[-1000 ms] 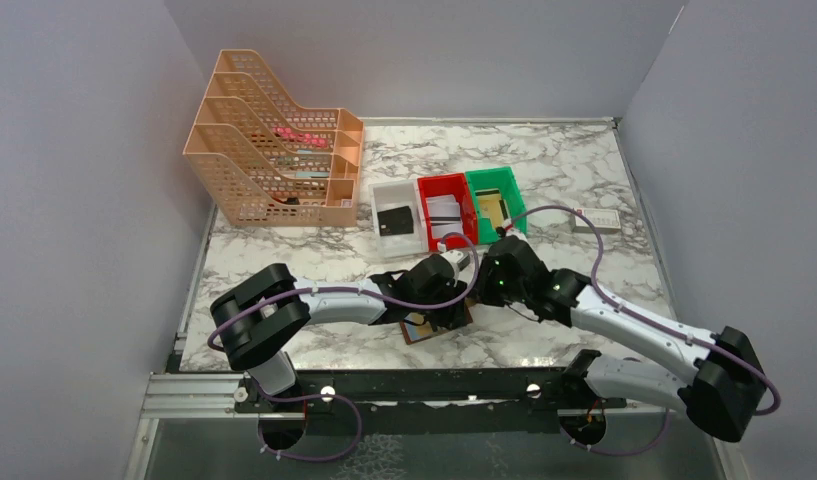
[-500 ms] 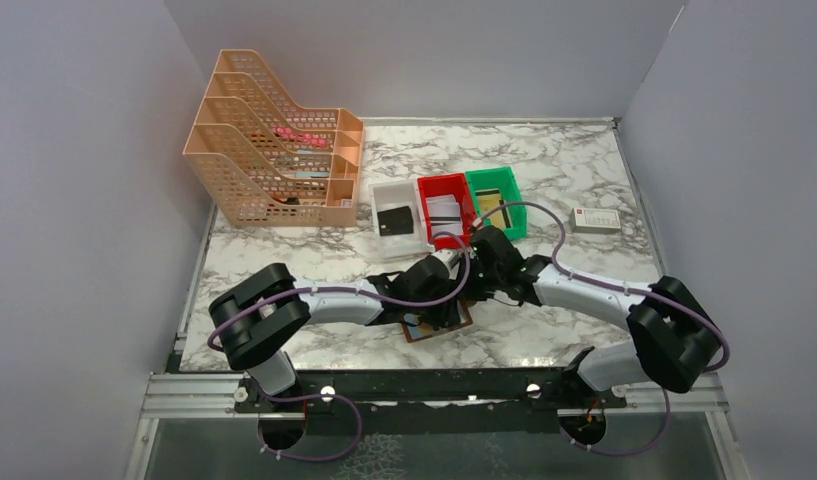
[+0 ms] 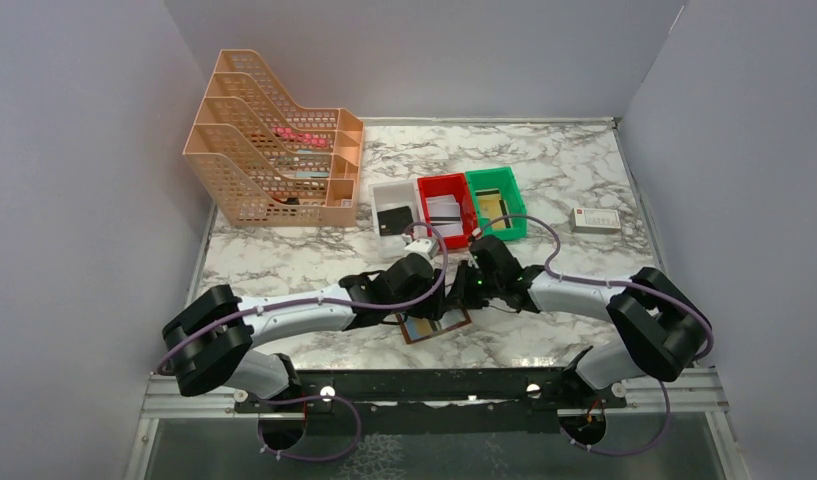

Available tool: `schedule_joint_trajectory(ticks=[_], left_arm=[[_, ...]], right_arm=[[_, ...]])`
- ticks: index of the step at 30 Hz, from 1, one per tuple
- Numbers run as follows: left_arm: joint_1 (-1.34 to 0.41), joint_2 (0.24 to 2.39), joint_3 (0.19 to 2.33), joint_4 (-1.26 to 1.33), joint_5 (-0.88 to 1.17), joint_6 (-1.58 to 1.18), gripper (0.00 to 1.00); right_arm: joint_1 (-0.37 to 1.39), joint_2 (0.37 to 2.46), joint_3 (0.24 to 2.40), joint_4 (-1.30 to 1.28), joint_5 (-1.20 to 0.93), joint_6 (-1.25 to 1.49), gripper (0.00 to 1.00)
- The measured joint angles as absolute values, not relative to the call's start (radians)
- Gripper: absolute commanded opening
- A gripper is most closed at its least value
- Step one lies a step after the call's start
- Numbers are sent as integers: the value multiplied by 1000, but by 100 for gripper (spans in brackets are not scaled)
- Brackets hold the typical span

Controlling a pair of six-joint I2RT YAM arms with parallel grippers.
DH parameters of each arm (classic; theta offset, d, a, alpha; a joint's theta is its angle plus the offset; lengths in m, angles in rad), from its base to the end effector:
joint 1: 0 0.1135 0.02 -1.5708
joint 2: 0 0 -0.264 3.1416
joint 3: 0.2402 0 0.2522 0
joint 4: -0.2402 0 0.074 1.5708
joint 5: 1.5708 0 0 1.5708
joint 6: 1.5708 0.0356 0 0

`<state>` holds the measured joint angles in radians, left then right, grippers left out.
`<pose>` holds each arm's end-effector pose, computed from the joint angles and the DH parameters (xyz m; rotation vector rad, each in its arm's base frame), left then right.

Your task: Take the credit cards out of the card holder

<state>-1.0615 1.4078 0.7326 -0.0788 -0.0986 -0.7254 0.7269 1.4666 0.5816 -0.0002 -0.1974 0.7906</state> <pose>0.1423 -0.2477 0.1928 0.3587 2.4272 -0.7513 0.1919 0.1800 0.1402 -0.0092 2.6517 0.8411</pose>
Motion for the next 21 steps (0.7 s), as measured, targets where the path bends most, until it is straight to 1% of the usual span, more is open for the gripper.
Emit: schedule_joint_trajectory(ticks=[3,7,13,21], left_arm=[[-1059,1365,733,-140,-150,-754,63],[-1053,1369,720,-212,-173,-810,58],[-1051,1372,665,-234,-173,-875,45],[-1050,1394,661,-225,-173,-895,40]], right_arm=[[727,1458,571,14,-200,792,20],[727,1431,545,25,-224,782,23],[727,1423,530,43,-305,756,28],[727,1421,503,119,-424,753,32]])
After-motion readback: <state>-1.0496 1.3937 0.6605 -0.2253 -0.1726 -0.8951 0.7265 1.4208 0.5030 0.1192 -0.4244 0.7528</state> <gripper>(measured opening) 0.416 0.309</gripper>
